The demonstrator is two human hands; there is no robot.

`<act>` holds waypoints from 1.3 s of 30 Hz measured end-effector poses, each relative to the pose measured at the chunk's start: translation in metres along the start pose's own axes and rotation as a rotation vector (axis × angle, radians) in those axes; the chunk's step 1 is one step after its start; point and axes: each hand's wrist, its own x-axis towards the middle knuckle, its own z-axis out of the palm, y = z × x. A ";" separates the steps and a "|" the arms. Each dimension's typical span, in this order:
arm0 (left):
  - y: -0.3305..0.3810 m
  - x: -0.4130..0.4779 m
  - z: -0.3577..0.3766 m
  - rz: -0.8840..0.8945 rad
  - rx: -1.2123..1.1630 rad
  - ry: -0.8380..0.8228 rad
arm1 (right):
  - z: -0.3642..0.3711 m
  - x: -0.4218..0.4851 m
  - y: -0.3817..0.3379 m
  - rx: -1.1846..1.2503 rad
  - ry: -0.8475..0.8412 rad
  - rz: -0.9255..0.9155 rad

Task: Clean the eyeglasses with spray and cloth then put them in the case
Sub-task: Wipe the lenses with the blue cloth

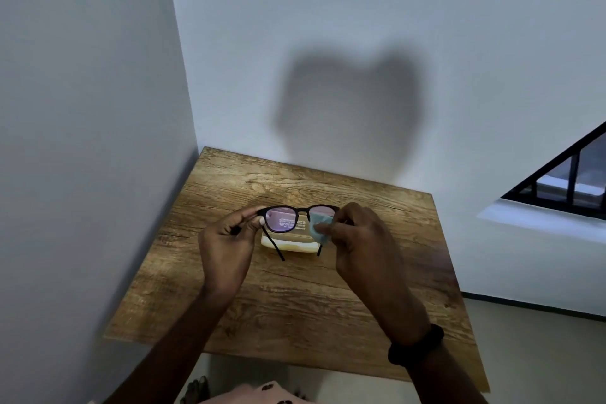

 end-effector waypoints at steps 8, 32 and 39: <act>0.003 -0.001 0.006 0.012 -0.009 -0.029 | 0.002 0.015 0.006 -0.016 0.122 0.163; 0.005 0.000 0.009 0.060 0.027 -0.030 | 0.009 0.014 -0.009 0.032 0.186 0.067; 0.006 -0.001 0.006 0.100 0.050 -0.038 | 0.024 0.011 -0.017 0.038 0.189 0.031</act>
